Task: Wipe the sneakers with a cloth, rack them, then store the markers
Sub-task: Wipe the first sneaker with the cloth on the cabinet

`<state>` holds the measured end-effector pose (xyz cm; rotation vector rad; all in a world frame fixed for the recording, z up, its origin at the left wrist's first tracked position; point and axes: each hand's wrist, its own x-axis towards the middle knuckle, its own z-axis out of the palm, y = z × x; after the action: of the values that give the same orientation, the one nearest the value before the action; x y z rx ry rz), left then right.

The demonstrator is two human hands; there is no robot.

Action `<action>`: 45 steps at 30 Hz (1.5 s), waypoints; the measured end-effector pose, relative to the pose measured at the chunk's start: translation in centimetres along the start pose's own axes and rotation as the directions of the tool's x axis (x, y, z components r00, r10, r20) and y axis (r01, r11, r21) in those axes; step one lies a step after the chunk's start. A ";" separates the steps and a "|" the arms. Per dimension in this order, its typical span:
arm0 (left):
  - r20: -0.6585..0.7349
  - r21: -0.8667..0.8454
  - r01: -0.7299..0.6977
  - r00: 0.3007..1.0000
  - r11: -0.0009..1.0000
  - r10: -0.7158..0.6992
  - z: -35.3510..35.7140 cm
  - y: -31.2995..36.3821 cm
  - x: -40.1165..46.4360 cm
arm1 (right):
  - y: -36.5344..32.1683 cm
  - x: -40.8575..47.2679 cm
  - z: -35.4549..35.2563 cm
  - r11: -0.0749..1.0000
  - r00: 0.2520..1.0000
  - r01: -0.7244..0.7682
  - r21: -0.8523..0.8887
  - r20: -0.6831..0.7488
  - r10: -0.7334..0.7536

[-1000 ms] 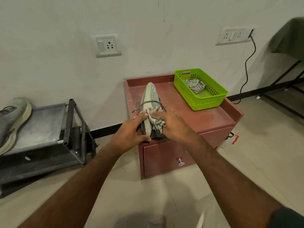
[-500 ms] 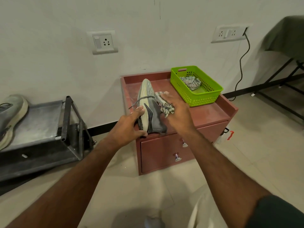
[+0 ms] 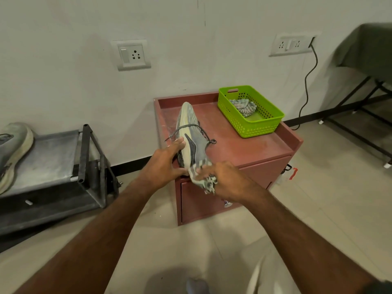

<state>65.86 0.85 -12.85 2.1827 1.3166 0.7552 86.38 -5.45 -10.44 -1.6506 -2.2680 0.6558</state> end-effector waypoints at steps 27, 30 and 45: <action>-0.020 -0.018 -0.009 1.000 1.000 0.009 0.3 -0.3 0.3 | 5.3 9.0 -1.6 0.988 0.893 0.031 0.154 -0.448 0.042; -0.018 -0.011 -0.024 1.000 1.000 0.024 0.3 -0.5 0.4 | 5.5 8.3 -2.6 0.957 0.849 0.086 0.276 -0.523 0.074; -0.020 -0.036 -0.018 1.000 0.999 0.017 0.6 -0.9 0.8 | 5.1 10.3 -0.3 0.937 0.932 0.269 0.223 -0.307 -0.194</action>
<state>66.01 1.90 -13.71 2.1660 1.2852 0.8037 87.43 5.61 -13.28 -1.2381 -2.0298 0.5908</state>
